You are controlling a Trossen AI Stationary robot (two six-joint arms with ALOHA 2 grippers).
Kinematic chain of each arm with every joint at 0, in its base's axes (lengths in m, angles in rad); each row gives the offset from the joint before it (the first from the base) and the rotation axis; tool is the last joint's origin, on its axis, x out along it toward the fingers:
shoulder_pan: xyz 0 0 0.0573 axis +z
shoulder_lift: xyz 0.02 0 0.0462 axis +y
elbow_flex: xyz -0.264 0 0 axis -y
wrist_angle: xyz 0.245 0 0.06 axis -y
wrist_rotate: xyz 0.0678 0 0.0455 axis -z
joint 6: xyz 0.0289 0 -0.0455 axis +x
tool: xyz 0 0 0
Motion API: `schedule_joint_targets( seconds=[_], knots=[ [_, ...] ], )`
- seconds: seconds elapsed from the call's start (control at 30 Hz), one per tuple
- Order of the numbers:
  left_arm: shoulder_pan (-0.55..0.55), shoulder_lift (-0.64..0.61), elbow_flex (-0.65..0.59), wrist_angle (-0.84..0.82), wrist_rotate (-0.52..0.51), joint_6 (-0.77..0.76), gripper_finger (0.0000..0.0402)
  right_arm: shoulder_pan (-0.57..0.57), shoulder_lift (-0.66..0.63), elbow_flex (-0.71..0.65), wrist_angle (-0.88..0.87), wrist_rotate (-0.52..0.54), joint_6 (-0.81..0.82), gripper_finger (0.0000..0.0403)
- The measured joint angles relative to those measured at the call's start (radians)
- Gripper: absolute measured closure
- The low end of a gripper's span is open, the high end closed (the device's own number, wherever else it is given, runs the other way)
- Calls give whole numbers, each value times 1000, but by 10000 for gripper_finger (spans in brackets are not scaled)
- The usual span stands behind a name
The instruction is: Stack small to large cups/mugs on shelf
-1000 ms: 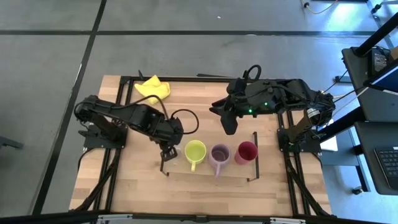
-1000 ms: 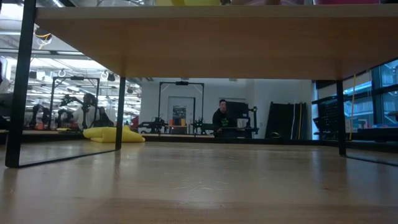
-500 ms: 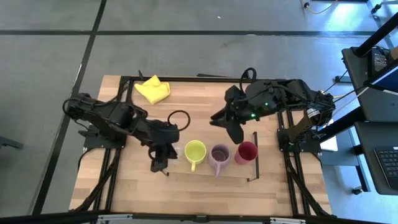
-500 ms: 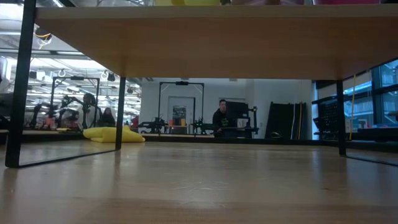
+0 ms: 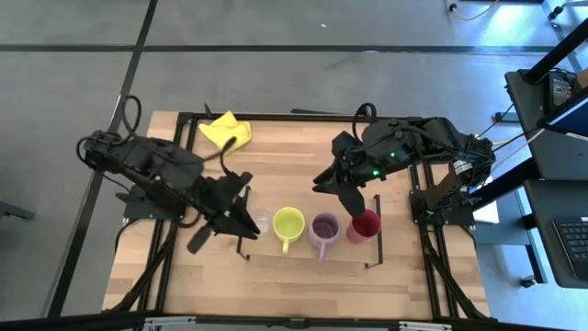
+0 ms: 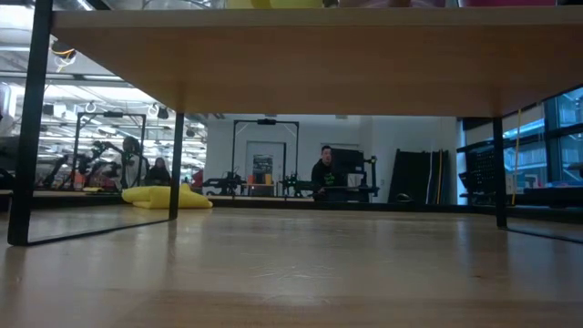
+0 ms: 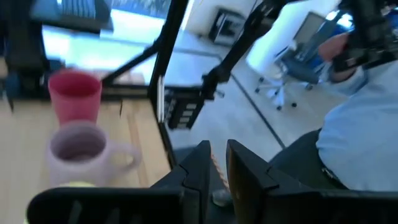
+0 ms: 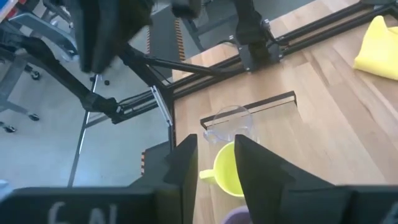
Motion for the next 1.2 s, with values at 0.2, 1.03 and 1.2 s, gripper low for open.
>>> schedule_joint_targets(
  seconds=[0.2,1.03,1.2],
  knots=[
    [0,-23,0,43,14,73,354,0,0,0,1,0,-7,295],
    [-25,-214,-466,531,249,136,354,233,4,-78,421,37,-191,295],
    [-26,-392,-673,717,249,108,354,246,2,-119,537,-48,-268,295]
  ],
)
